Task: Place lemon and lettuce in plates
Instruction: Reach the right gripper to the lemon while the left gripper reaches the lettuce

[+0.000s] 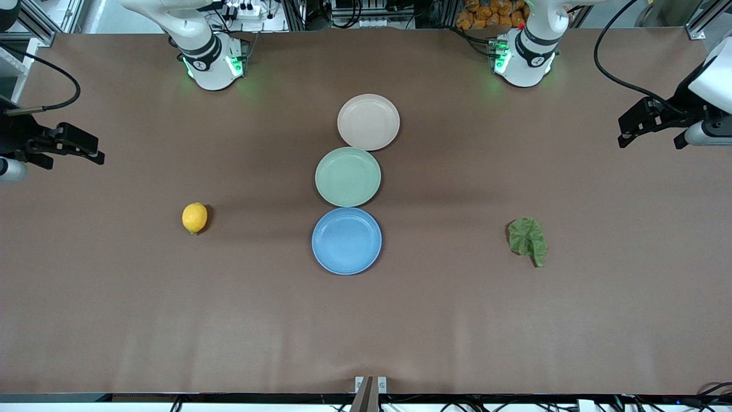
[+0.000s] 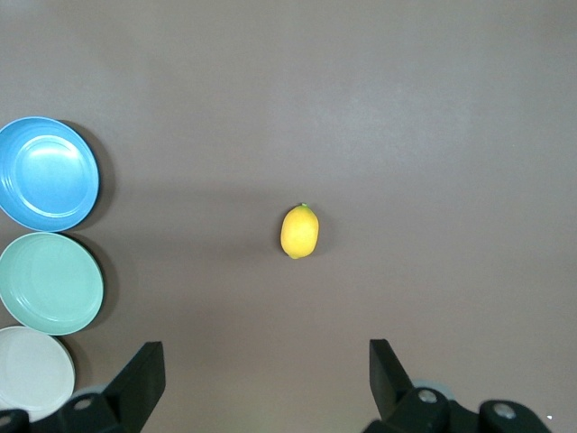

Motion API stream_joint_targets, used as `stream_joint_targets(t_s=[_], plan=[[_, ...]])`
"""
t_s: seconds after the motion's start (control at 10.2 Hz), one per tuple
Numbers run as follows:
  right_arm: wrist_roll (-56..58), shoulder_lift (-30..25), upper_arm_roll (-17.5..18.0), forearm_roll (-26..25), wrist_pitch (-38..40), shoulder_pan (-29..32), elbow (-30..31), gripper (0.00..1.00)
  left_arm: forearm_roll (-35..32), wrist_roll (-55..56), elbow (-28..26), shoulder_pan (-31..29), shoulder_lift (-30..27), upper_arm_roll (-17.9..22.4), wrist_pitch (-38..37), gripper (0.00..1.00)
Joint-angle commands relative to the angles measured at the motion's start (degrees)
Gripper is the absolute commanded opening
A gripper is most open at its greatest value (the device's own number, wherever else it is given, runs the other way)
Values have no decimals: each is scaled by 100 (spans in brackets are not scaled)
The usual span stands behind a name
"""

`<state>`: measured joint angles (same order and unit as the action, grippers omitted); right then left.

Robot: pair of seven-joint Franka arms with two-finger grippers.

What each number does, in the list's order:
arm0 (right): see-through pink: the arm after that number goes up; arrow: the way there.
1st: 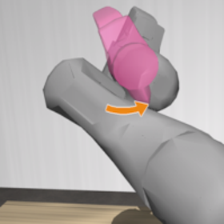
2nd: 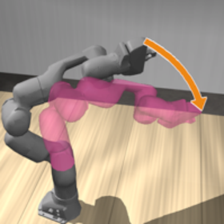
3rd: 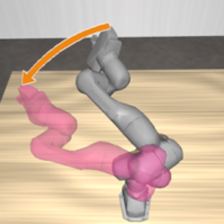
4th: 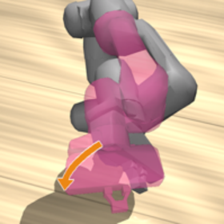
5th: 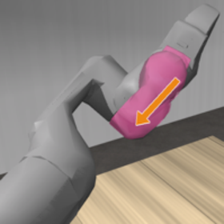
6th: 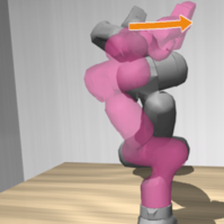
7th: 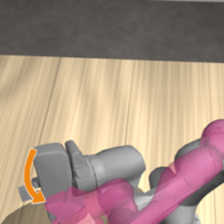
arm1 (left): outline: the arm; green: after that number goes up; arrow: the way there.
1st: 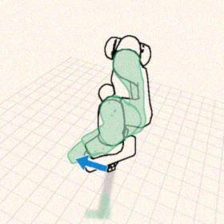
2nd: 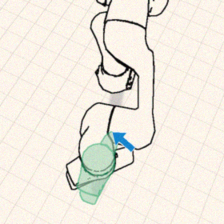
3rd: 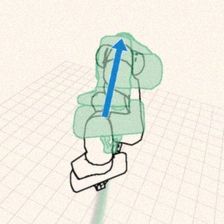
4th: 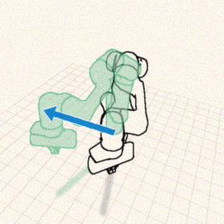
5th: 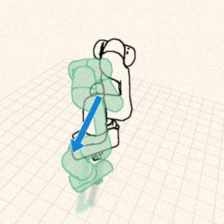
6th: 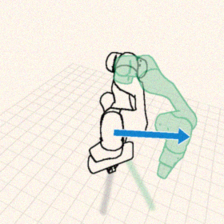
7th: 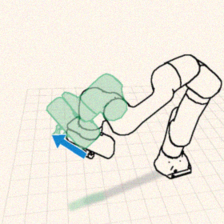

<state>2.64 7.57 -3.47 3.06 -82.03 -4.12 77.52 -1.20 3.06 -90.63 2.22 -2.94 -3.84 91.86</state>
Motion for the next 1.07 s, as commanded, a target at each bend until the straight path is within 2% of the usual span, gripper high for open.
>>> stream_joint_targets(t_s=[0.0,0.68,0.78,0.98], plan=[[44,-177,39,20,-23,60,185,100,129,-33,90,-64,4,-38,-125,100],[44,-11,30,-41,-84,113,176,100,120,-51,-165,-29,531,-38,-125,100],[44,25,30,-42,-389,113,185,100,111,-51,-357,-11,557,-46,-64,100],[43,157,30,-129,-498,69,350,100,67,-51,-900,-11,540,-55,443,100]])
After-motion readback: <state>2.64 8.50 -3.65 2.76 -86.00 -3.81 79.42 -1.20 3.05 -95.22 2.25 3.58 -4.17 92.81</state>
